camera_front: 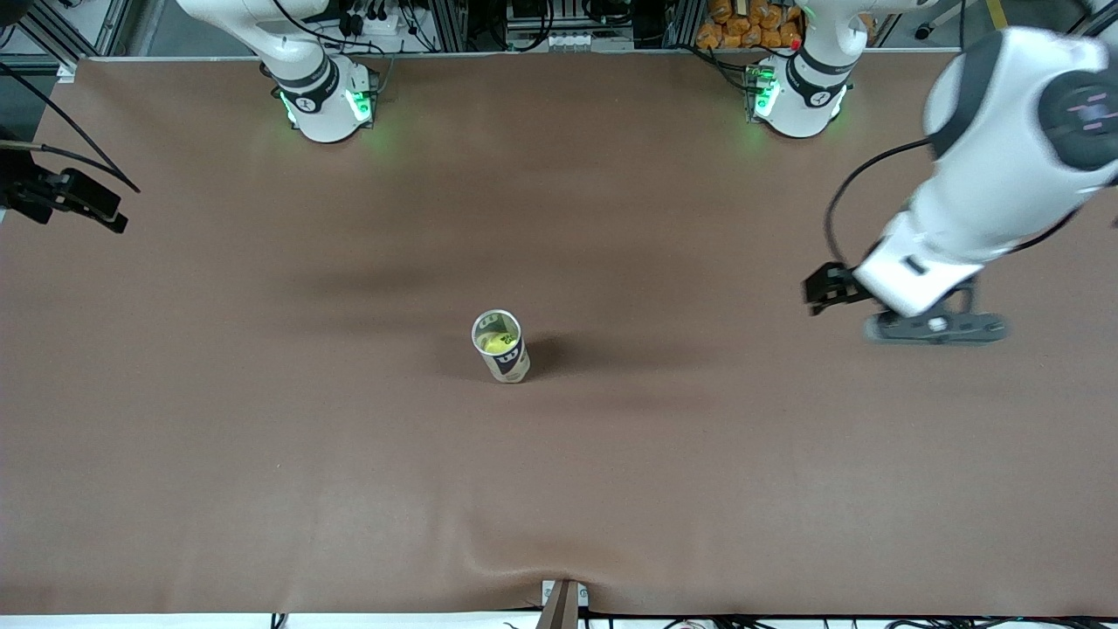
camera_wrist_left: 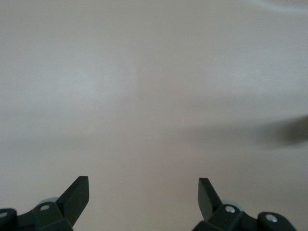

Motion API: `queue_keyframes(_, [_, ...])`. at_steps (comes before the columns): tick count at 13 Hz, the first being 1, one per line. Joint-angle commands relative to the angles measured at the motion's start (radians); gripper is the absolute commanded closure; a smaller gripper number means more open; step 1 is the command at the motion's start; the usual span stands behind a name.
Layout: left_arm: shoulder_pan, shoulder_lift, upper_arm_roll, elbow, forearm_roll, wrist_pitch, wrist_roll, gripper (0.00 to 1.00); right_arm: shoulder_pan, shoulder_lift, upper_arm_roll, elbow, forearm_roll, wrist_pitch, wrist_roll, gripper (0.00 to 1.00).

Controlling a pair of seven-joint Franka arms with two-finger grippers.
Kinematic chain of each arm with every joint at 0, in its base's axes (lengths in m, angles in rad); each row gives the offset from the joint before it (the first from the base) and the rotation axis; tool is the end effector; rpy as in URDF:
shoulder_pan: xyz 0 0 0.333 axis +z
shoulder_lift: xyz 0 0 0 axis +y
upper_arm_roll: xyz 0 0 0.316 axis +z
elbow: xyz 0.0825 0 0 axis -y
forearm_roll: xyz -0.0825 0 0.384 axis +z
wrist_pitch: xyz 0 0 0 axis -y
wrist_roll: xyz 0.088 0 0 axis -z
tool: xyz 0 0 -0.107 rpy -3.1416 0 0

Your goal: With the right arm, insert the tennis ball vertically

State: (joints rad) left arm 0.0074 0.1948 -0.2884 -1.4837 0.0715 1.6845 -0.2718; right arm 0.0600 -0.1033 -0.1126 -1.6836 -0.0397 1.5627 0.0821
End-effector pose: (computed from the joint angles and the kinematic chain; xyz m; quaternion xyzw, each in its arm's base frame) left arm 0.6016 -0.1498 0.5657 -0.9999 0.0056 -0.0089 0.0058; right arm 0.5194 -0.0347 0.6258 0.9976 -0.0669 -0.0089 0.0142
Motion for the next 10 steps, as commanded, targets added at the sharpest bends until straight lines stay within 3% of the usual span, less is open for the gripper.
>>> queue_keyframes(1, [0.06,-0.075,-0.006,-0.01,-0.019,-0.078,-0.003,0.0,0.003,-0.022,0.005,-0.013,-0.019,-0.038,0.017,0.0])
queue_keyframes(3, [0.095,-0.103,-0.008,-0.01,-0.022,-0.129,0.009,0.0,0.004,-0.019,0.014,-0.01,-0.003,-0.039,0.01,0.0])
queue_keyframes(5, [0.095,-0.13,-0.005,-0.01,-0.024,-0.149,0.013,0.0,-0.002,-0.021,0.083,-0.008,-0.014,-0.036,0.005,0.0])
queue_keyframes(10, [0.12,-0.149,-0.003,-0.015,-0.078,-0.175,0.02,0.0,-0.014,-0.022,0.088,-0.008,-0.009,-0.084,0.005,0.0])
